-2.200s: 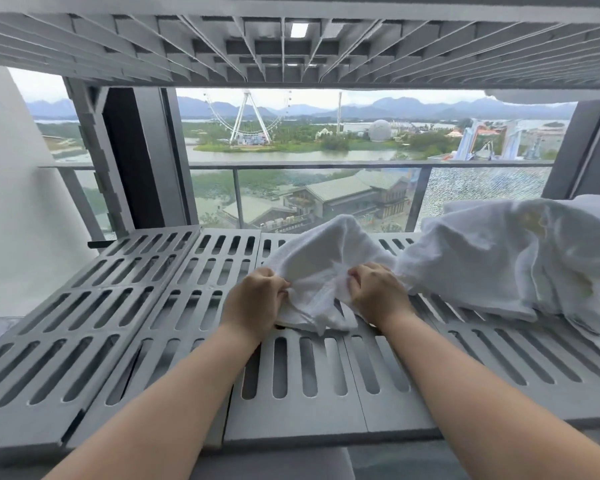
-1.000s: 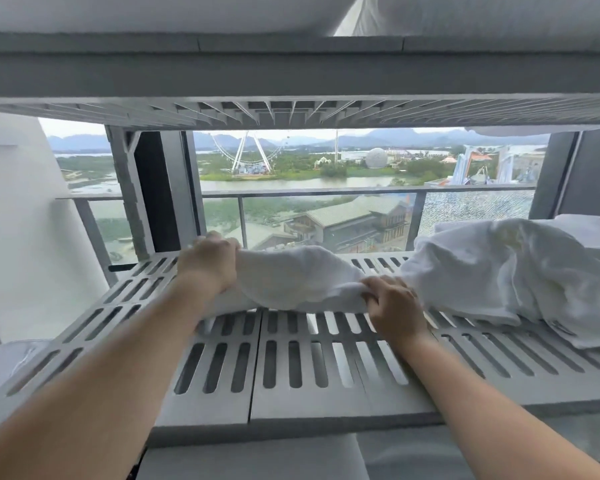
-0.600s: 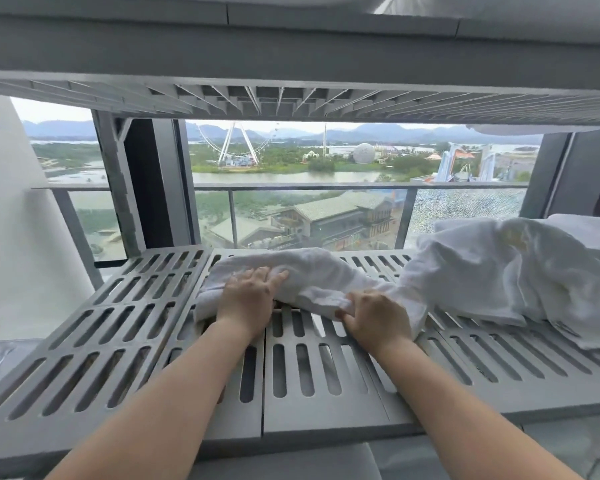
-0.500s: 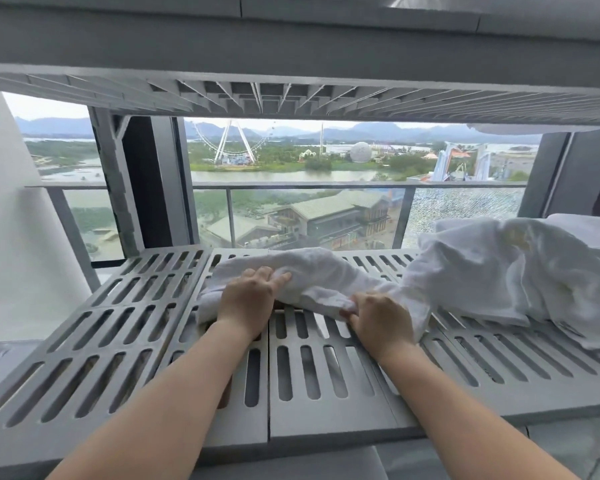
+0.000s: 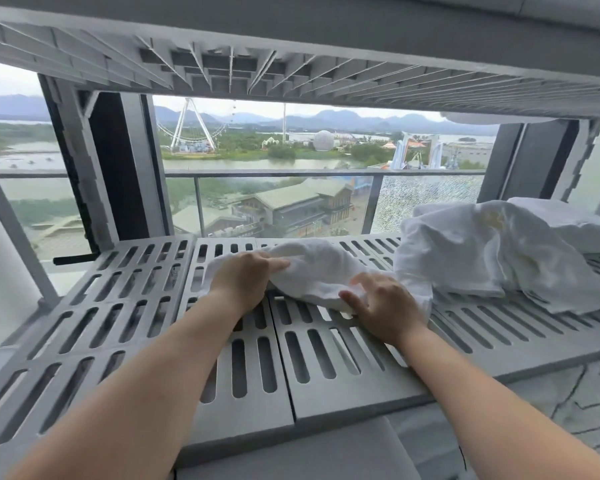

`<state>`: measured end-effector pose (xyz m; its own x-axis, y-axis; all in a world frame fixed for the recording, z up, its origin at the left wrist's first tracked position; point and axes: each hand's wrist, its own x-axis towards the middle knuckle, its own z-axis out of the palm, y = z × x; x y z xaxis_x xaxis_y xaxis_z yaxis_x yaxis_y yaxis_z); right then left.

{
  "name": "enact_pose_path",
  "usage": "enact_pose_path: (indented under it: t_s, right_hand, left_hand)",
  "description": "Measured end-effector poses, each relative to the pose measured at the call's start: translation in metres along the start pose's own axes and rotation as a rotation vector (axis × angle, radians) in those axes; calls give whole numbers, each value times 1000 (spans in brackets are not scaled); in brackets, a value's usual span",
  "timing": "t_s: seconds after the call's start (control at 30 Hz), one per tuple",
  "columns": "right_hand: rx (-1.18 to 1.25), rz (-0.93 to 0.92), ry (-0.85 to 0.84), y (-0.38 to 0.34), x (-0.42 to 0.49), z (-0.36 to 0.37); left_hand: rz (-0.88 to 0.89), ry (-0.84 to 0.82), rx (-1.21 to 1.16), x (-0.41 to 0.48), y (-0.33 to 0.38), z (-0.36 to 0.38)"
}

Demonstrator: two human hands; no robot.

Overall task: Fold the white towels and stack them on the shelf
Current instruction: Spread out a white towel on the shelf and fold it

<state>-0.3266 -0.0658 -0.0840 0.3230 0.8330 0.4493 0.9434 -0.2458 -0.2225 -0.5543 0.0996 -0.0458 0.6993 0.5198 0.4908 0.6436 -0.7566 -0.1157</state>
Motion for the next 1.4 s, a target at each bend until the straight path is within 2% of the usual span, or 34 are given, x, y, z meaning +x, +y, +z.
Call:
enact_pose_path:
  t_s: [0.2,0.47,0.73,0.8,0.93,1.0,1.13,1.2,1.3,1.4]
  right_hand:
    - [-57,-47,-45,0,-12,-12]
    - [129,-28,90,3,-33,-38]
    - [244,-98,185,2,-54,-60]
    - [247,-111,161,-1,-59,-65]
    - [243,-95,21,-2,-72,-57]
    - [281,-91,27,-1,-78,-50]
    - [339,-78,71,1,-81,-45]
    - [299,-73,105,-1,-80,-47]
    - [95,-74,182,-9,-74,-49]
    - [111,-67,187,-19,-62,-51]
  left_hand:
    - [-29,-81,4,-16,10,-22]
    - [-134,-239,82,-38,42,-65]
    - [-240,-242,164,-82,59,-100]
    - [-268,-246,188,-93,62,-106]
    - [-326,-376,119,-114,81,-98]
    - [-337,-324,104,-120,91,-90]
    - [-238,-91,101,-124,94,-85]
    - [-186,-78,73,-122,90,-89]
    - [-170,-92,5,-116,84,-92]
    - [-184,-141,-30,-111,76,-91]
